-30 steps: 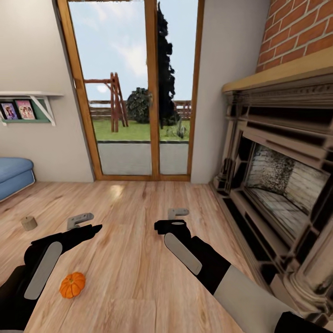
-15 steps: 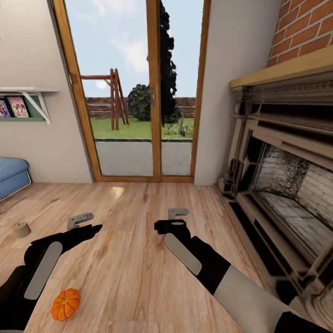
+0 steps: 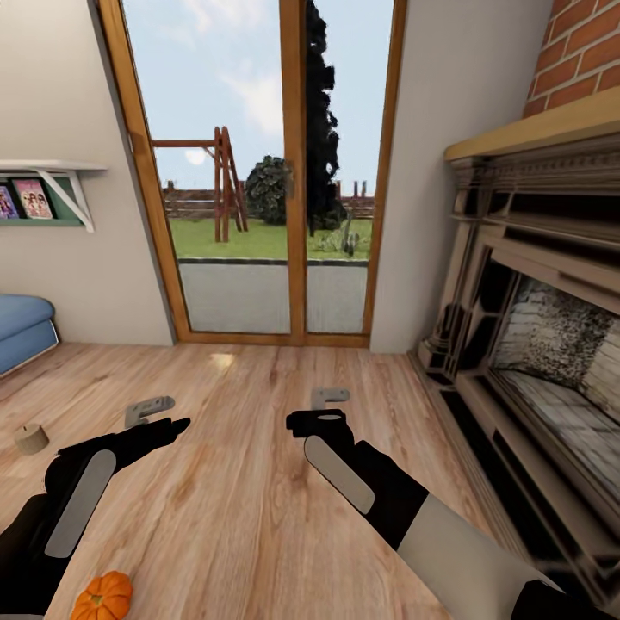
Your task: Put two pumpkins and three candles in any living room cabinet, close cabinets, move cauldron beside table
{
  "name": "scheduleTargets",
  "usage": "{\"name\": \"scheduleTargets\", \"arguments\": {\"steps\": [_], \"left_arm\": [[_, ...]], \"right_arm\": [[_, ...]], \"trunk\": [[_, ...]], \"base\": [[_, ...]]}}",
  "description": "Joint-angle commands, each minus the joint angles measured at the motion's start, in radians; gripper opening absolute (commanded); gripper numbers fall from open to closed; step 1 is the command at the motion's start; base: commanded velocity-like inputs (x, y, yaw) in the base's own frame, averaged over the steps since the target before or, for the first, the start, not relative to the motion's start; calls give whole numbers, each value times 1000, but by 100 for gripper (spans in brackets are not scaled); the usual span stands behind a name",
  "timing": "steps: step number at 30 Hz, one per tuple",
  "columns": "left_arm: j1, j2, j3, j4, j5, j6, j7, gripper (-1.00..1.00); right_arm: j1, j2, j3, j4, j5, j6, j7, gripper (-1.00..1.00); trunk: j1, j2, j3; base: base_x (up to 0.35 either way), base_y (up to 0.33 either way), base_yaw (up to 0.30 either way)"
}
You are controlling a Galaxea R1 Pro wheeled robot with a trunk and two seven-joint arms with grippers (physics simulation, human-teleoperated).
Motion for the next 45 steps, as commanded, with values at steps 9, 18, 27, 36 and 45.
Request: {"name": "scheduleTargets", "arguments": {"steps": [9,18,27,36,45], "left_arm": [[-1,0,0,-1,11,4,8,100],[-1,0,0,-1,10,4,8,100],[-1,0,0,-2,11,4,8,100],[-1,0,0,-3,10,4,8,100],[-1,0,0,-3,10,4,8,100]], "right_arm": [[-1,0,3,-2,-6,1,-8,100],[-1,0,5,-1,-6,1,-8,100],[-1,0,5,-1,-6,1,-8,100],[-1,0,5,-1,-6,1,-8,100],[-1,0,6,-1,-6,1,-8,100]], "trunk": [[0,0,-1],[0,0,-1],[0,0,-1],[0,0,-1],[0,0,-1]], "base": [[303,-57,1],[318,-8,14],[324,0,155],[325,-9,23],[324,-47,96]]}}
